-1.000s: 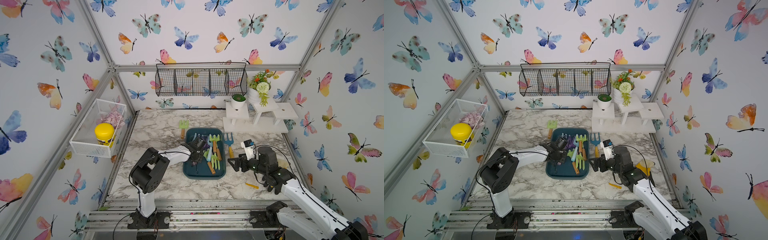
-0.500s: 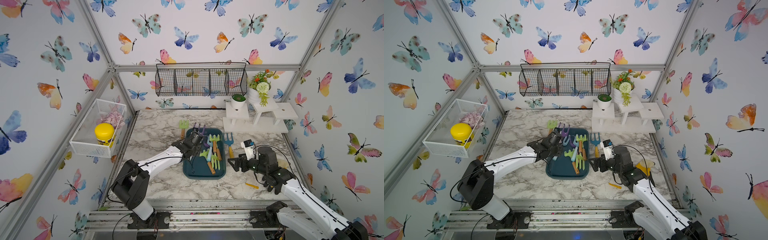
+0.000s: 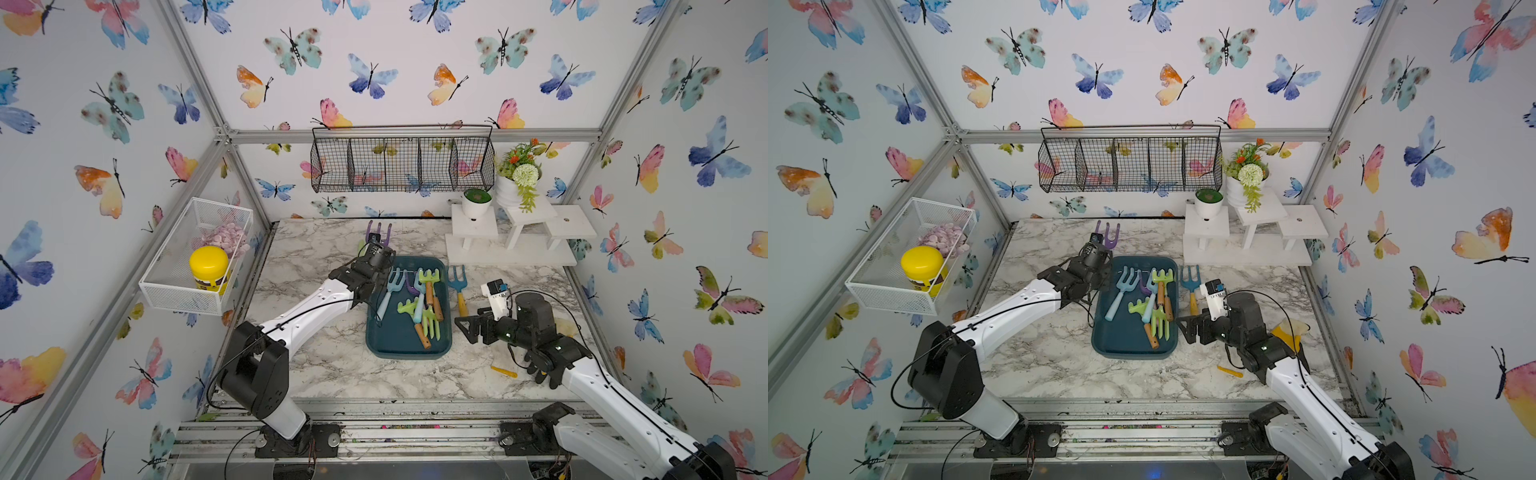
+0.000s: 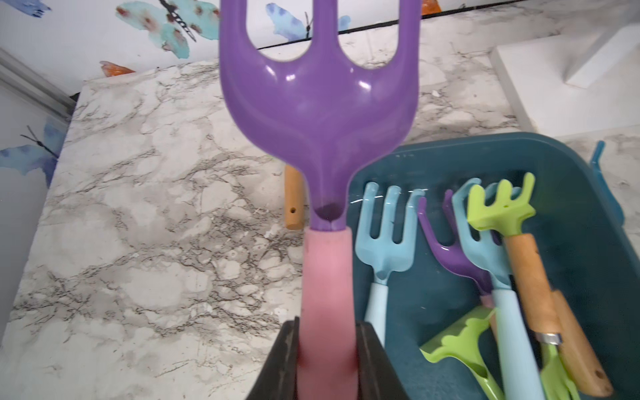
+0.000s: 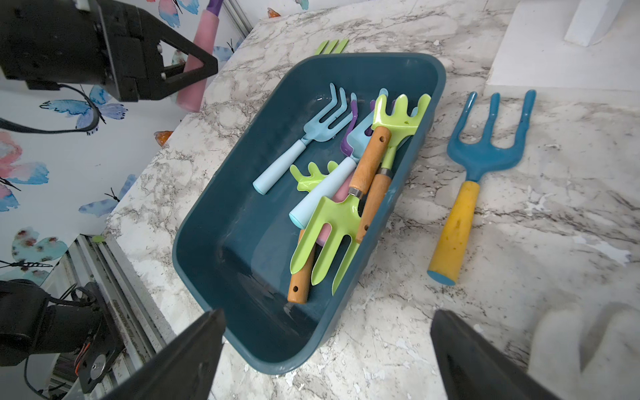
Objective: Take the hand rake out of the storage box
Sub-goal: Pick up the rake from the storage box, then place the rake at the center of the board.
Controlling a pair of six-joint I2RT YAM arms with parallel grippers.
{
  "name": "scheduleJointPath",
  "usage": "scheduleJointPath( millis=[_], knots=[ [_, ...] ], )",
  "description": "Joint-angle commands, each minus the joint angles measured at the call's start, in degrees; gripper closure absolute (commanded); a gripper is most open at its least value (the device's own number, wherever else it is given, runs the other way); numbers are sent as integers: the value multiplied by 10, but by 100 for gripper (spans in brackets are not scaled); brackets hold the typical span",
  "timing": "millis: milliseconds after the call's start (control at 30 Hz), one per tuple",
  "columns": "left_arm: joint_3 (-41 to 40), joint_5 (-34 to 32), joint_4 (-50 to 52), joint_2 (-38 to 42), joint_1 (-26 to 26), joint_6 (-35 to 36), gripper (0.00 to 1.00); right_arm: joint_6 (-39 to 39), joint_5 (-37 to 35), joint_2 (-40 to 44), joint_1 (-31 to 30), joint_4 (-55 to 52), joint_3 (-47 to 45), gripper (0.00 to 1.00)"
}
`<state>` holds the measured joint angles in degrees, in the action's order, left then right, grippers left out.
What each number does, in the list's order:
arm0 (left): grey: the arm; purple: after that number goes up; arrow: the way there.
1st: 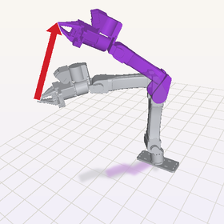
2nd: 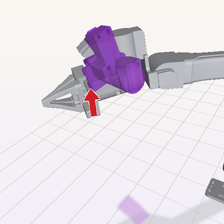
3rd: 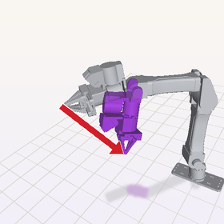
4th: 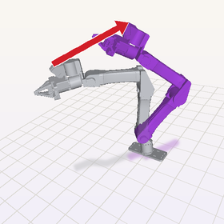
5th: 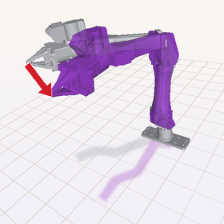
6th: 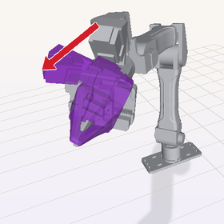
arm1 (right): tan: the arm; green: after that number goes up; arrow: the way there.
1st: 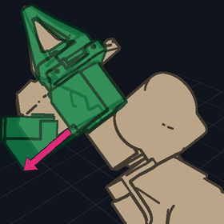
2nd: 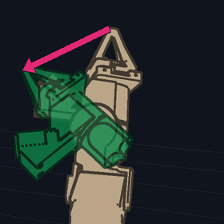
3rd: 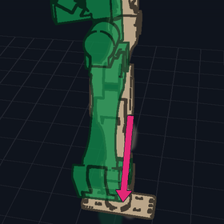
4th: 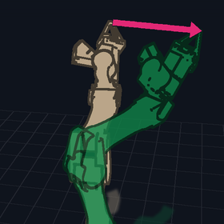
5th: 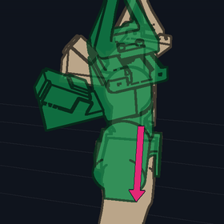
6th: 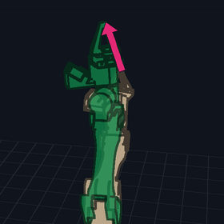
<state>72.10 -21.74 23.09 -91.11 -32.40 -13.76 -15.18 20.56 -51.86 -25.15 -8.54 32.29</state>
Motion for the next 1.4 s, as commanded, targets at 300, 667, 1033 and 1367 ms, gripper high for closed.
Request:
scheduleJointPath(
  millis=[300,667,1033,1367],
  knots=[
    [29,84,-49,-70,129,41,88,10,18,-12,1,3,5,0],
    [119,112,-48,-202,161,51,88,13,39,-38,1,33,23,0],
    [161,151,-56,-272,192,50,88,40,52,-191,1,75,151,0],
    [216,172,-25,-335,221,65,87,74,49,-272,0,65,234,0]
  ],
)
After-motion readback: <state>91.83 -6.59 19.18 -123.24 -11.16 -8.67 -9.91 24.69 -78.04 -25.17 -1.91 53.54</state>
